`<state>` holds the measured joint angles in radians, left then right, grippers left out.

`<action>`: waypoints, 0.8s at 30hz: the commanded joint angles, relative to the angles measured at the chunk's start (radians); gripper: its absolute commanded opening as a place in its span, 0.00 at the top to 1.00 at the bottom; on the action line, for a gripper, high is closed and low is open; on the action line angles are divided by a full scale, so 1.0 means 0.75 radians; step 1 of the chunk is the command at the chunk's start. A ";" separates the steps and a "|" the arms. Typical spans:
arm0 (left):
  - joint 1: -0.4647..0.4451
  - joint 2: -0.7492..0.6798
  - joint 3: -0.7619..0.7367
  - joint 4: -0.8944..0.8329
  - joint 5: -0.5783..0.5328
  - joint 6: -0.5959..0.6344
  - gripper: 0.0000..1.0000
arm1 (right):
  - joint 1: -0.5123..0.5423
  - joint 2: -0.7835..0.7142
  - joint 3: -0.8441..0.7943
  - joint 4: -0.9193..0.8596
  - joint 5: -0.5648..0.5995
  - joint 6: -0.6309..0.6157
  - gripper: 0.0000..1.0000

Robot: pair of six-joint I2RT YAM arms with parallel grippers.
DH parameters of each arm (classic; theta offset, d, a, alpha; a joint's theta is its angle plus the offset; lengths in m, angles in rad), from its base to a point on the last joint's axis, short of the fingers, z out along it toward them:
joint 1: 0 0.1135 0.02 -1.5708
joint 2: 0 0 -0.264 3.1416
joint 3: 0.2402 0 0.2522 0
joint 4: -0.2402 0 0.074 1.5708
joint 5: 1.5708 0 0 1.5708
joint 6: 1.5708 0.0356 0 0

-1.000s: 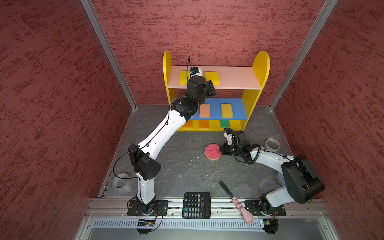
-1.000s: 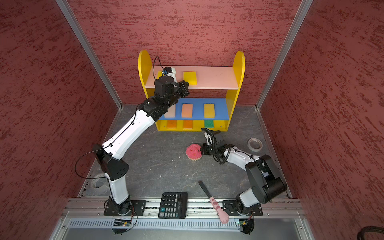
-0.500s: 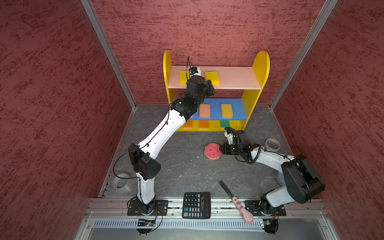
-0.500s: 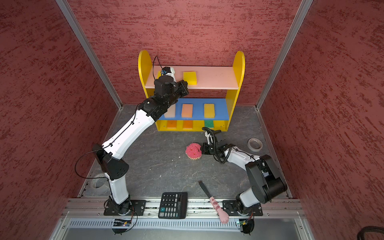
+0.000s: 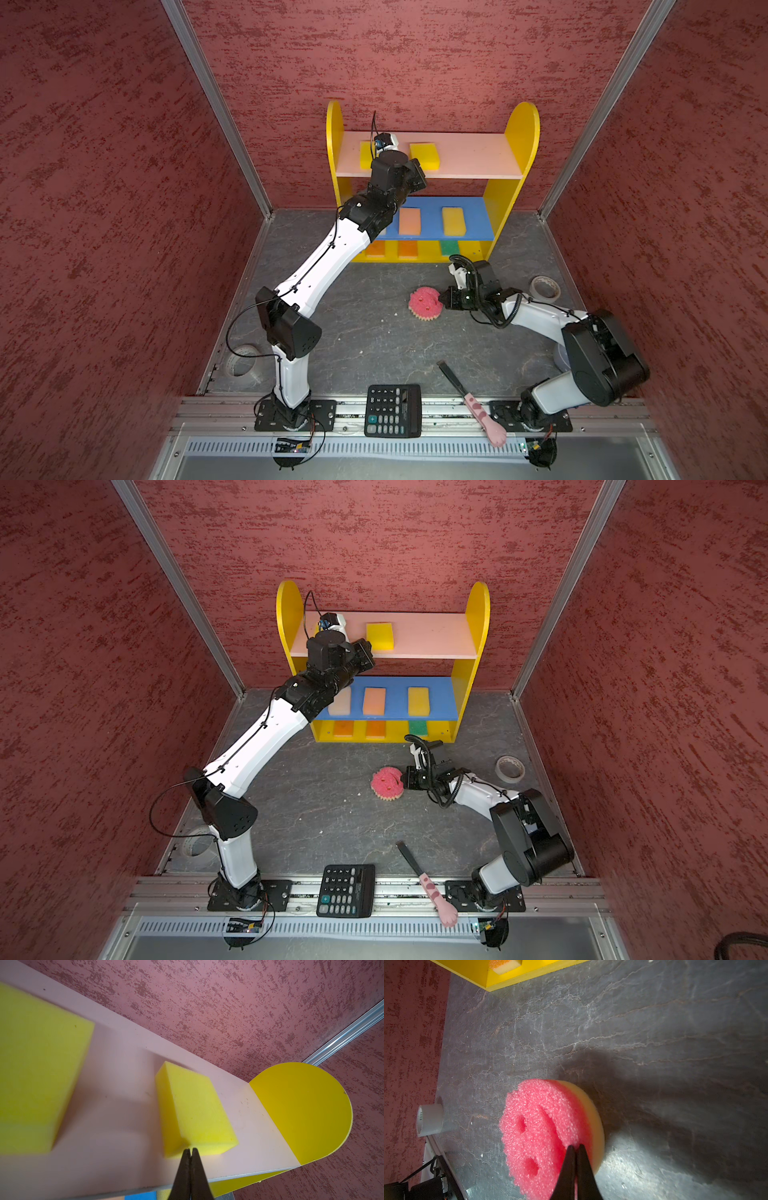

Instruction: Place and organize the cleaning sponges onto the shelf

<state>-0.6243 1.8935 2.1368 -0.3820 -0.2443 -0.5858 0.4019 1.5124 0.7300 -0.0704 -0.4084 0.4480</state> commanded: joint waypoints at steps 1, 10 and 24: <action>0.008 0.027 0.045 0.018 -0.006 0.028 1.00 | -0.012 0.001 -0.012 0.032 -0.017 0.004 1.00; 0.025 0.055 0.082 -0.004 -0.009 0.026 1.00 | -0.020 0.004 -0.018 0.041 -0.024 0.010 1.00; -0.003 0.024 0.062 -0.008 0.008 0.014 1.00 | -0.031 0.012 -0.021 0.061 -0.024 0.018 1.00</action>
<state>-0.6109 1.9133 2.1731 -0.3859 -0.2443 -0.5861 0.3882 1.5154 0.7181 -0.0525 -0.4183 0.4603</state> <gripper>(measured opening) 0.054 0.049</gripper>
